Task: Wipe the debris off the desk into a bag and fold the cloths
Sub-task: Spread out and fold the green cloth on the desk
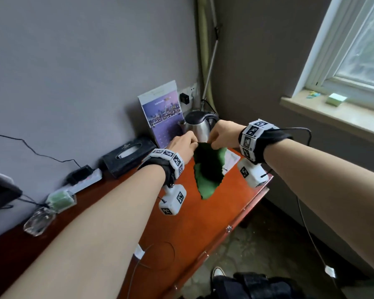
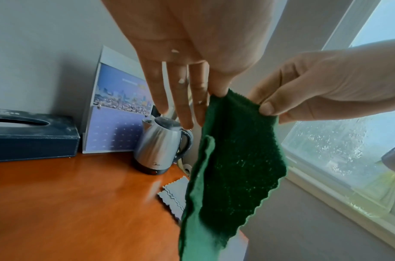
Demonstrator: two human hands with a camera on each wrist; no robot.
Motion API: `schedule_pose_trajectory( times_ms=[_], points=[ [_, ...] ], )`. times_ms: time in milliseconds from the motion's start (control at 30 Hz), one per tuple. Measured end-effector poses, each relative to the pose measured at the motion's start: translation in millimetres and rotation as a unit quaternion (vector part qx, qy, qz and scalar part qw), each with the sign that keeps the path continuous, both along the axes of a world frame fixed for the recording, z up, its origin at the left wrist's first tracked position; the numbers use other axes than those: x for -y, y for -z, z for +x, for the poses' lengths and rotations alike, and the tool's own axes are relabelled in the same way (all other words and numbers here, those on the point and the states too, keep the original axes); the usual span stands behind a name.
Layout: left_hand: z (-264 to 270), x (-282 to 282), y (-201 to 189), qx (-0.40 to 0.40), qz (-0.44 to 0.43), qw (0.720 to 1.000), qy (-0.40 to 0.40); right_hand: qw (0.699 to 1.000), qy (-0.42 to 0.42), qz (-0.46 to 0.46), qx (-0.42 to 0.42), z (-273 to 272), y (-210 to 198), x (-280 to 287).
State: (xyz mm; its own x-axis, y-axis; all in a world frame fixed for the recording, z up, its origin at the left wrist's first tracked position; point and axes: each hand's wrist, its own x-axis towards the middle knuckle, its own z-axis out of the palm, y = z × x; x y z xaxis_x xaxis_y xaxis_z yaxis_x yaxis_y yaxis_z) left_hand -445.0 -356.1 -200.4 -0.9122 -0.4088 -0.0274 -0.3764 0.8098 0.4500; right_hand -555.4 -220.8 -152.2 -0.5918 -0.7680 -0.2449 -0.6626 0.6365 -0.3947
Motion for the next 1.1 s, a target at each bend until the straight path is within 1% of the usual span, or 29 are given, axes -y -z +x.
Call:
schedule_pose_trajectory(
  times_ms=[133,267,400,533,600,667,767,800,833,933,1000,1033,1100],
  points=[
    [28.1,3.3,-11.6,-0.048,0.011,0.999,-0.021,0.998,-0.008,-0.018,-0.057,26.7,-16.9,17.0],
    [48.6,1.6,-15.8,-0.076,0.037,0.994,-0.068,0.997,-0.022,-0.046,-0.049,44.8,-27.3,35.6],
    [56.4,5.4,-13.1,-0.054,0.090,0.989,-0.102,0.994,-0.041,-0.079,-0.062,54.6,-39.0,49.8],
    [61.3,12.3,-6.7,-0.003,0.092,0.992,-0.083,0.993,-0.045,-0.099,-0.045,49.6,-52.9,59.0],
    [60.4,16.8,-3.9,-0.014,0.110,0.989,-0.098,0.993,-0.047,-0.104,-0.042,44.0,-54.8,62.5],
    [59.2,22.9,0.3,-0.034,0.172,0.976,-0.131,0.992,-0.051,-0.109,-0.035,39.3,-54.7,64.6],
    [63.0,25.2,-0.8,-0.033,0.315,0.937,-0.145,0.991,-0.056,-0.116,-0.028,30.3,-50.7,67.5],
    [63.7,26.8,-0.8,-0.026,0.344,0.927,-0.147,0.991,-0.056,-0.116,-0.028,28.4,-48.7,68.3],
    [63.9,28.2,-0.9,-0.017,0.361,0.920,-0.150,0.991,-0.056,-0.118,-0.026,26.6,-46.4,69.2],
    [64.5,32.4,1.1,-0.024,0.392,0.904,-0.170,0.991,-0.067,-0.114,-0.028,23.2,-39.8,74.3],
    [65.0,35.8,3.4,-0.030,0.377,0.906,-0.189,0.992,-0.079,-0.099,-0.030,22.2,-37.1,77.8],
    [65.5,39.1,5.3,-0.035,0.352,0.914,-0.198,0.992,-0.084,-0.091,-0.031,21.1,-35.3,79.5],
    [69.7,49.6,9.3,-0.048,0.271,0.937,-0.214,0.992,-0.089,-0.076,-0.037,18.7,-32.4,81.1]
  ],
)
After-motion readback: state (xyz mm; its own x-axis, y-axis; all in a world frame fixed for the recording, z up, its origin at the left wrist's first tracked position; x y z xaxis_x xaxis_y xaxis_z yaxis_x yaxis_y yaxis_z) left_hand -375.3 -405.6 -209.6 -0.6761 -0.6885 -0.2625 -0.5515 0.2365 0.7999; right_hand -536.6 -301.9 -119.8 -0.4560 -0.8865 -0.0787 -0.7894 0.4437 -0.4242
